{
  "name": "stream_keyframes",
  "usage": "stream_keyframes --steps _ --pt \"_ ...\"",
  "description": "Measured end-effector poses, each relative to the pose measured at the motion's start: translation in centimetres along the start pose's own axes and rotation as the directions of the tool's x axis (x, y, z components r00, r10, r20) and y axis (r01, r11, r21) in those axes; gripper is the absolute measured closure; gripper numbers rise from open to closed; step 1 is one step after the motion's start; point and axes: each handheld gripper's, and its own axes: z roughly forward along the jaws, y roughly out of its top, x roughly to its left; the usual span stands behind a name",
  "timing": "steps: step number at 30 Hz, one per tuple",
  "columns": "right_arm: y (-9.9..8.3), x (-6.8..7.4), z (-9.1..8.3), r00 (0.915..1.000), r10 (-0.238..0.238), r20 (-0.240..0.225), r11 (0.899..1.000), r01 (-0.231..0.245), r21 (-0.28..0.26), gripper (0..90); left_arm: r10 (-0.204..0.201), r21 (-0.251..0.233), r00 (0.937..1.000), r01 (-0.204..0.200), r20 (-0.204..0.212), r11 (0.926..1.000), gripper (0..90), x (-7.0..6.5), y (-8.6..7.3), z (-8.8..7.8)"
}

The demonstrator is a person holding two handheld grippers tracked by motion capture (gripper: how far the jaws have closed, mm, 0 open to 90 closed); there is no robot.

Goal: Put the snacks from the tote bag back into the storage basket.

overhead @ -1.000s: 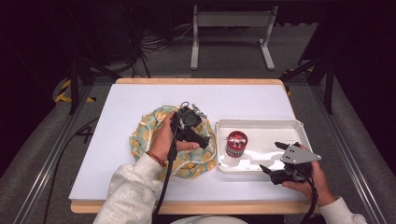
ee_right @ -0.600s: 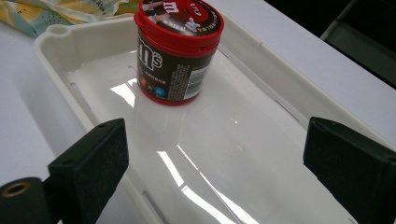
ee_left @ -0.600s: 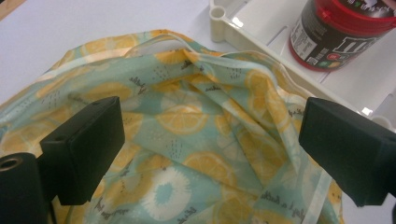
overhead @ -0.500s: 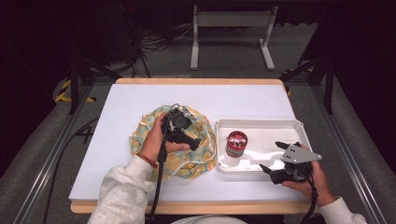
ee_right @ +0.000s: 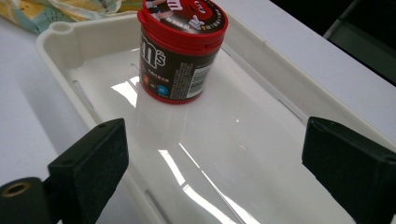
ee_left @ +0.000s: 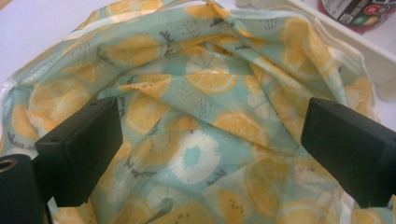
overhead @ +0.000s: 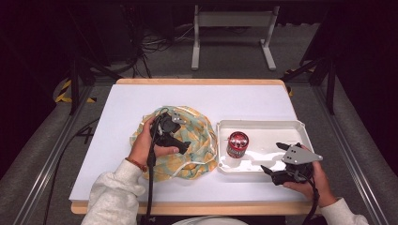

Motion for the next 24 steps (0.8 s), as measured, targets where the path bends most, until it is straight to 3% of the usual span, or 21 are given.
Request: stream_keyframes --steps 6,24 --pt "0.0 0.1 0.1 1.0 -0.005 -0.004 1.0 0.005 0.006 8.0 -0.012 -0.036 0.9999 0.012 0.0 0.9993 6.7 0.6 -1.1 -0.4" --pt "0.0 0.1 0.1 1.0 -0.005 -0.004 1.0 0.005 0.006 8.3 0.035 -0.028 0.9976 -0.037 -0.06 0.9989 6.7 1.5 -4.4 -1.9"
